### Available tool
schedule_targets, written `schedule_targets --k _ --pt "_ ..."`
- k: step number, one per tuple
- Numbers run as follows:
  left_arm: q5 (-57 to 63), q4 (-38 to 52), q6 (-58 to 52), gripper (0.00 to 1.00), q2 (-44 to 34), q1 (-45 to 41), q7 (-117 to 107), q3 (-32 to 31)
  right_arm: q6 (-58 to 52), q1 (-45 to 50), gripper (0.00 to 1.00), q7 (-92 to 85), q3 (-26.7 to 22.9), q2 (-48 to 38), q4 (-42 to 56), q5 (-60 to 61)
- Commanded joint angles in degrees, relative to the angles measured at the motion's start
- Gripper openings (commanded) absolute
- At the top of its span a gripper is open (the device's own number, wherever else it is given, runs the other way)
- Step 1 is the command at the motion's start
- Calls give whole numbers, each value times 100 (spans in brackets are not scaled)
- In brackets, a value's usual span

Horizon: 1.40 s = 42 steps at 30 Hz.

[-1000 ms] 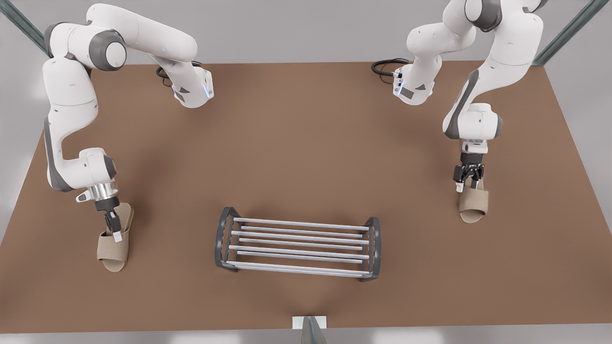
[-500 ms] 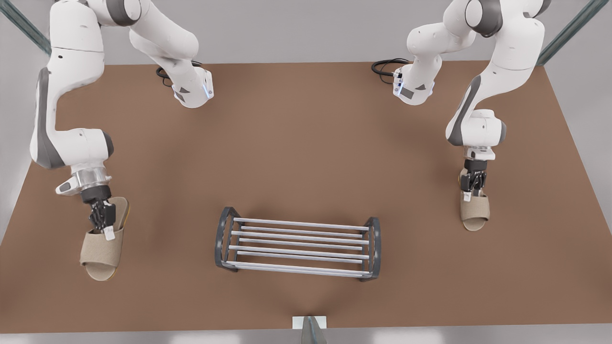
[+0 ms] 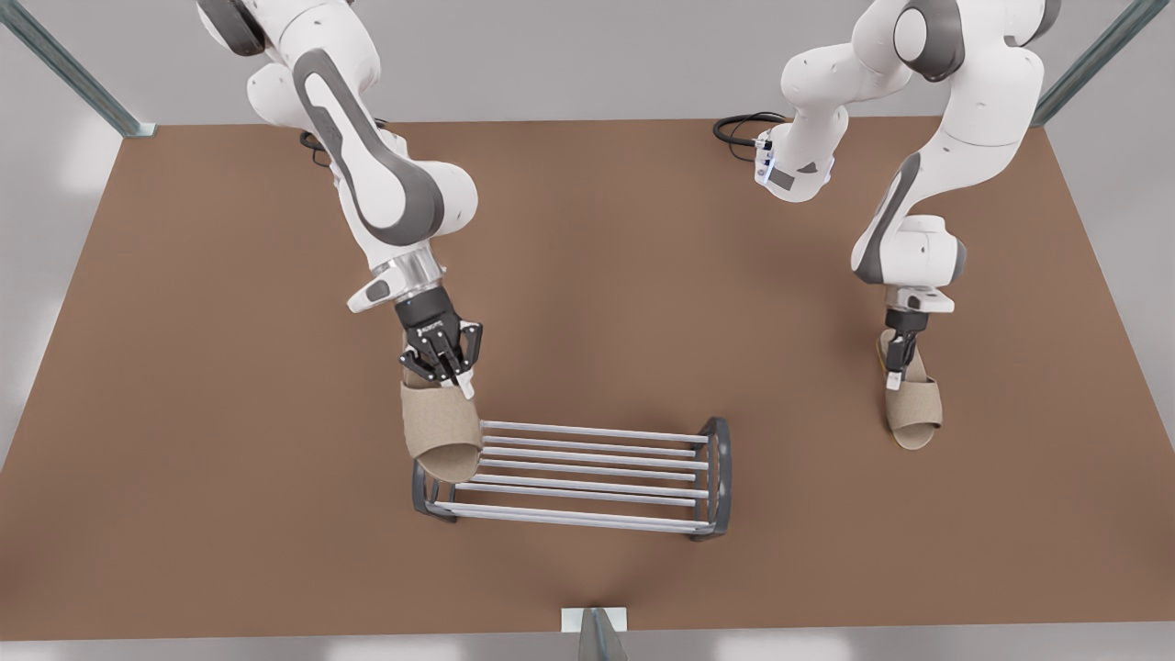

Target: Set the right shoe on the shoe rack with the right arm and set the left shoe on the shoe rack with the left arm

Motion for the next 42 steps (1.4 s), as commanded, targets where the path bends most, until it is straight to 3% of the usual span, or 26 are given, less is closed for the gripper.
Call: schedule_targets --k 1,3,8,9,12,16,22,23,24,28,31,32,33,34,35,40,41,42 --pt "6 24 74 76 0 4 -2157 0 757 520 21 641 -525 280 293 14" --pt "15 67 83 76 0 4 -2157 0 757 855 21 834 -807 438 486 14" --pt "32 217 364 76 -9 57 -2157 0 757 1109 21 1227 -912 596 645 31" --pt "23 235 452 77 -9 84 -2157 0 757 1715 21 1520 -1527 983 926 40" --pt "23 270 461 77 0 92 -2157 0 757 2428 21 1977 -2205 1625 1365 49" --pt "32 357 461 77 88 136 -2149 0 739 2437 21 3234 -2310 1818 1392 22" --pt "32 586 531 77 246 180 -2140 0 713 2428 21 3620 -2205 1652 900 374" --pt "23 656 557 72 281 180 -2149 0 713 2428 21 3708 -2196 1652 917 374" --pt "23 744 742 61 290 180 -2149 0 722 2428 21 3936 -2135 1651 961 374" --pt "23 744 751 60 290 180 -2149 -9 722 2164 21 4561 -1730 1704 1076 277" --pt "-3 744 742 50 290 180 -2157 -9 722 1980 21 4561 -1493 1695 988 313" --pt "-3 753 733 47 290 180 -2157 -9 704 1927 57 4727 -1493 1704 1005 286" --pt "-3 744 734 47 290 180 -2157 -9 687 1936 77 6141 -1484 1731 961 146" --pt "-12 744 716 47 290 180 -2157 -17 634 1936 81 6371 -1484 1766 970 102" --pt "-47 788 681 47 264 180 -2166 -61 634 1831 93 6424 -1484 1941 1049 -493" --pt "-82 1245 628 47 -78 180 -2272 -61 370 1681 98 6459 -1484 1959 1137 -1111" --pt "-187 1245 672 32 -158 171 -2280 -140 388 1716 98 6398 -1484 1968 1120 -1155" --pt "-258 1316 725 25 -158 171 -2289 -167 396 1716 98 6398 -1484 1968 1119 -1252"
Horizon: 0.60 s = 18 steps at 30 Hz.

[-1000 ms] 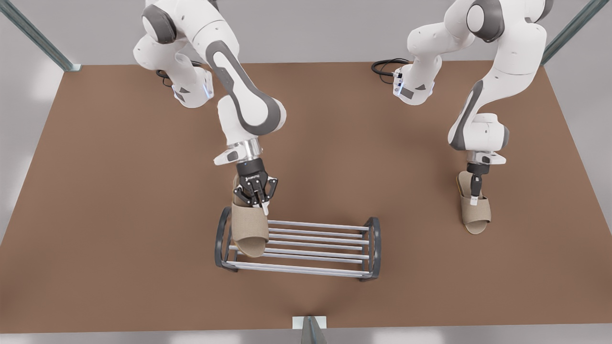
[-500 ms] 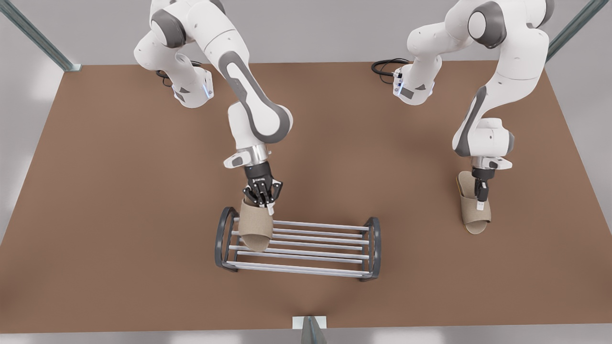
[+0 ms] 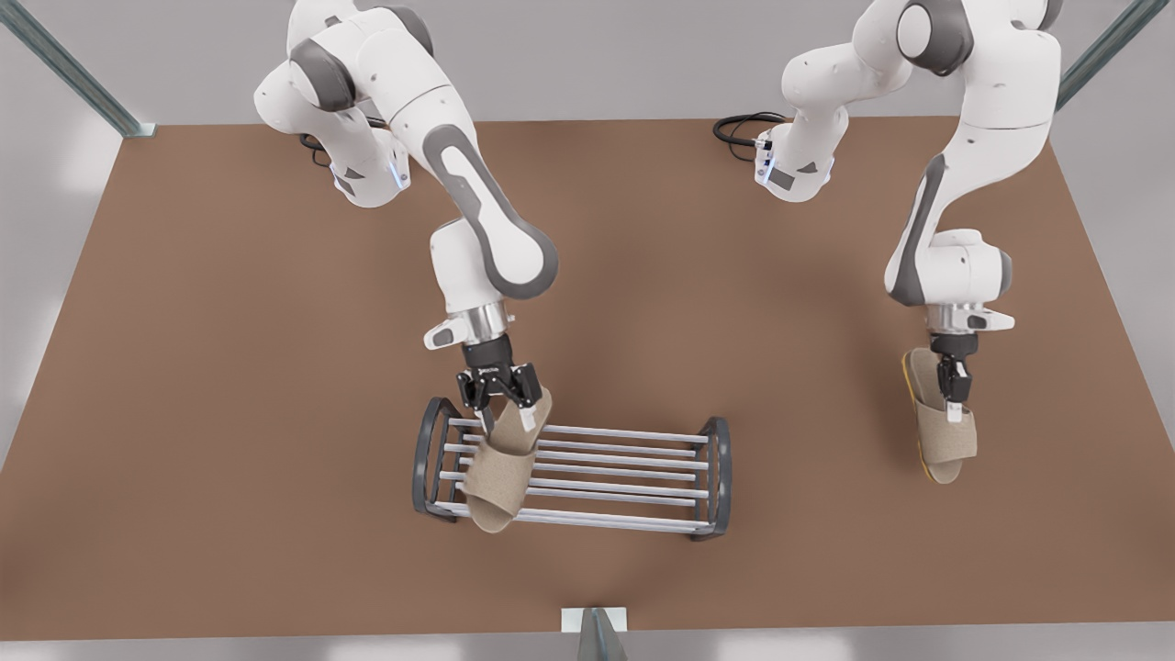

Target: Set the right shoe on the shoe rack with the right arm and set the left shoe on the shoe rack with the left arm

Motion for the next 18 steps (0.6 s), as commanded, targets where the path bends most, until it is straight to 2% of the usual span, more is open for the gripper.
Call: schedule_targets --k 1,2,3,4,6,8,9,10,11,12,13,14,15,16,17,18 --pt "-122 41 107 21 -39 0 -290 -30 -40 48 99 1953 19 -49 -99 -249" --pt "-131 41 115 21 -30 0 -290 -30 259 57 99 1962 414 -154 -328 -196" --pt "-131 41 124 21 -30 0 -299 -30 259 57 100 1944 441 -382 -644 -196" --pt "-131 41 124 21 -22 0 -299 -30 259 57 100 1944 511 -865 -1162 -188" --pt "-122 68 317 21 -48 -9 -317 -65 259 -66 100 1979 1003 -1920 -2077 -12" --pt "-122 314 924 21 -118 -9 -554 -329 233 -839 100 1489 1399 -2992 -2754 -29" --pt "-104 331 1222 21 -285 -9 -589 -513 -389 -1488 100 496 1399 -3388 -3026 -29" --pt "-95 331 1591 21 -601 -9 -589 -1014 -2217 -2622 100 -603 1320 -3880 -3614 -362" --pt "-95 410 1618 21 -768 -36 -589 -1137 -4622 -3607 100 -666 785 -3934 -3721 -2591" --pt "-104 604 1636 21 -777 -70 -896 -1322 -6970 -3854 100 -132 -357 -3626 -2976 -4508" --pt "-95 893 1636 21 -769 -106 -1318 -1568 -8326 -4030 100 1870 -737 -3389 -1614 -7293" --pt "-95 1175 1776 21 -786 -123 -1556 -1875 -9328 -4056 100 3910 -308 -3458 -891 -9905" --pt "-113 1614 2206 21 -830 -132 -1608 -2201 -10471 -4153 99 4783 -209 -3565 -961 -10277" --pt "-113 2010 2848 21 -856 -167 -1644 -2429 -10938 -4206 100 4854 -491 -3582 -961 -10435" --pt "-122 2186 3068 21 -918 -176 -1687 -2675 -10911 -4258 100 4844 -465 -3126 -611 -10945" --pt "-165 2581 3569 21 -901 -176 -1889 -2991 -11763 -4495 100 4547 -429 -2081 970 -10963"
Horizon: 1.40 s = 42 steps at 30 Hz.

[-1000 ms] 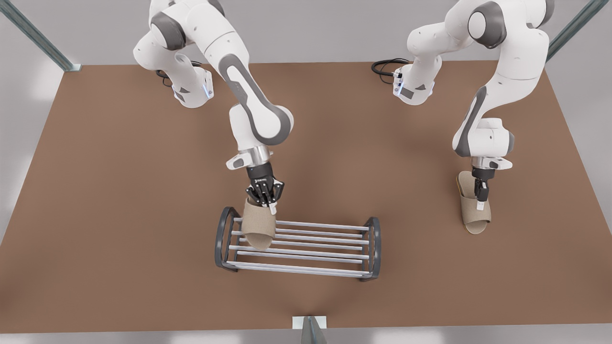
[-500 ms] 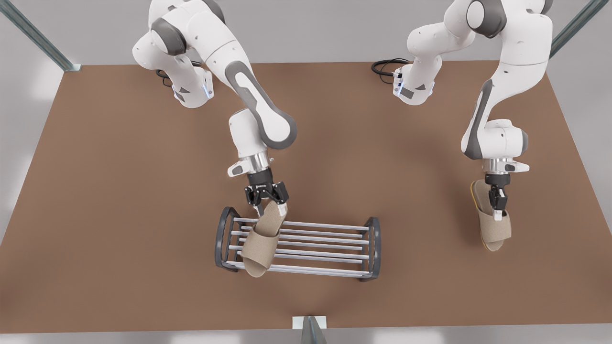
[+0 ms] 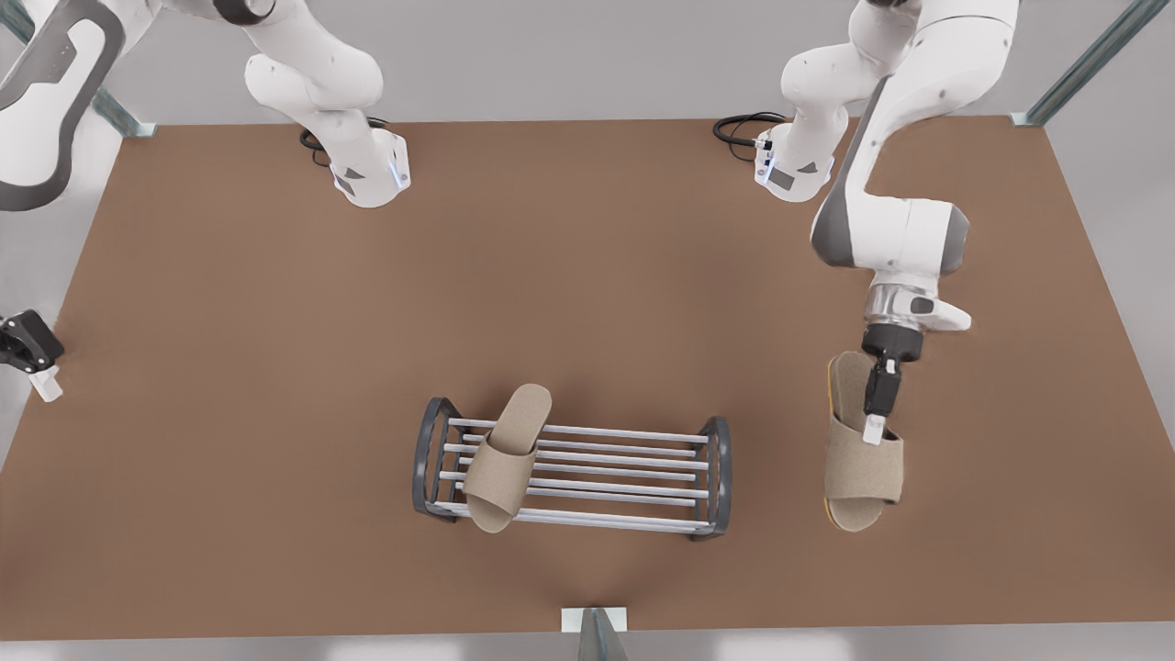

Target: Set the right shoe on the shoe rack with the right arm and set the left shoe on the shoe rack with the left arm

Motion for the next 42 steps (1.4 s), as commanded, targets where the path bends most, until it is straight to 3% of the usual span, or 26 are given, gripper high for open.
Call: schedule_targets --k 1,3,4,5,6,8,10,11,12,15,17,22,25,26,27,28,33,38,39,42 --pt "-142 502 1805 21 -6 -17 -1365 -442 -4371 846 99 2732 167 771 1146 -1917" --pt "-99 758 2483 21 38 -34 -1401 -1206 -4416 881 100 2889 203 939 1296 -1925" --pt "-90 775 2536 21 12 -43 -1410 -1646 -3960 767 100 3127 641 649 963 -2180" --pt "-63 775 2554 21 38 -245 -1410 -1937 -3607 547 100 3110 897 438 567 -2224" --pt "-46 810 2545 21 82 -684 -1410 -1937 -3607 538 100 3110 853 438 330 -2233" --pt "577 1241 2492 21 890 -1493 -1410 -1867 -3502 591 100 3444 818 350 110 -2321" --pt "842 1592 2483 21 1312 -1976 -1401 -1463 -2886 476 100 3540 897 -300 -840 -2365" --pt "930 1759 2483 21 1462 -2073 -1401 -1278 -3132 336 100 3760 1002 -239 -787 -2409" --pt "1026 1970 2492 21 1611 -2065 -1410 -1190 -3018 -297 100 3760 1600 -90 -673 -2356" --pt "1070 2427 2483 21 1928 -2091 -1418 -917 -2913 -367 100 3734 1600 -19 -664 -2312" --pt "1062 2682 2466 21 2051 -2653 -1427 -302 -2895 -359 100 3734 1600 60 -655 -2295" --pt "1562 3605 2229 21 2868 -2882 -1418 -65 -2842 -359 100 3743 1600 156 -594 -2145" --pt "1624 3623 1982 21 2939 -2926 -1418 41 -2842 -323 100 3743 1609 200 -514 -2136" --pt "1624 3570 2018 35 2912 -2961 -1410 41 -2842 -332 100 3725 1609 261 -506 -2136" --pt "1633 3544 2018 63 2903 -2988 -1401 41 -2842 -358 100 3681 1609 384 -401 -2128" --pt "1677 3535 2035 100 2903 -2988 -1392 50 -2842 -359 100 3681 1609 411 -356 -1979" --pt "2011 2850 2061 100 2842 -3031 -1339 181 -2842 -359 100 3690 1600 438 -347 -1917" --pt "1923 2884 2202 100 2701 -3031 -1497 190 -2825 -359 100 3743 1609 464 -330 -1908" --pt "1660 2885 2333 100 2316 -2970 -2155 190 -2825 -359 100 3734 1609 473 -295 -1908" --pt "1738 2348 2782 100 -137 -2926 -2342 243 -2790 -359 100 3681 1609 526 -268 -1917"
